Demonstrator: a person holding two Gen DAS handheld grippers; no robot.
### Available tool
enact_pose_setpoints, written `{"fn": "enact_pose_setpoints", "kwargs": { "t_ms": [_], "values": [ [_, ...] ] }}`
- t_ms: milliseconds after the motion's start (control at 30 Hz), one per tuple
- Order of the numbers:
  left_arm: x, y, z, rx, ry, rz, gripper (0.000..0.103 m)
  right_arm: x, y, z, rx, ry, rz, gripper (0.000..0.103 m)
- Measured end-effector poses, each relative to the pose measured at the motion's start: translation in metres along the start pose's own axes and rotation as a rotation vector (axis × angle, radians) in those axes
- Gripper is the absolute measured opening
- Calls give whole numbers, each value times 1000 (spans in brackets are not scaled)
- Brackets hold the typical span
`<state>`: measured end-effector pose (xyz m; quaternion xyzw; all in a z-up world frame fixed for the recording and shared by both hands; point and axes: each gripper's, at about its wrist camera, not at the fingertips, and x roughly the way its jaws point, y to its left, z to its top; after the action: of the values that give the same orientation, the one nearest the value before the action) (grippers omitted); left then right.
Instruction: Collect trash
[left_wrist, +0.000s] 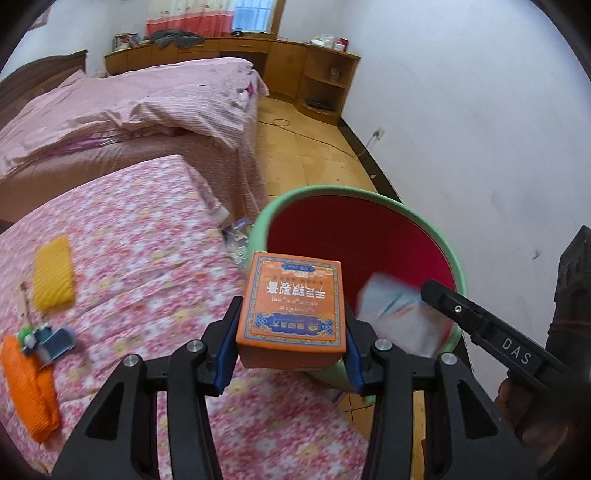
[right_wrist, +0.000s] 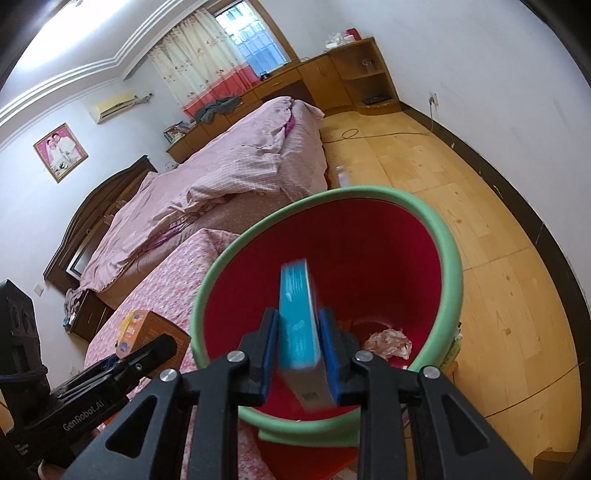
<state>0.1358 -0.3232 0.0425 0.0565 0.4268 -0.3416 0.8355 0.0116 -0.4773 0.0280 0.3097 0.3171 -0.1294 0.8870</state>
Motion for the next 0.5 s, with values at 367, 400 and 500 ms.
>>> {"fn": "enact_pose_setpoints", "kwargs": {
  "t_ms": [367, 400, 500],
  "values": [
    [5, -15, 4, 17, -16, -18, 61, -3, -25, 1, 77, -15, -1, 27],
    [4, -16, 4, 12, -17, -19, 61, -4, -24, -1, 80, -16, -2, 28],
    [2, -19, 3, 11, -6, -23, 61, -7, -24, -3, 87, -18, -2, 28]
  ]
}}
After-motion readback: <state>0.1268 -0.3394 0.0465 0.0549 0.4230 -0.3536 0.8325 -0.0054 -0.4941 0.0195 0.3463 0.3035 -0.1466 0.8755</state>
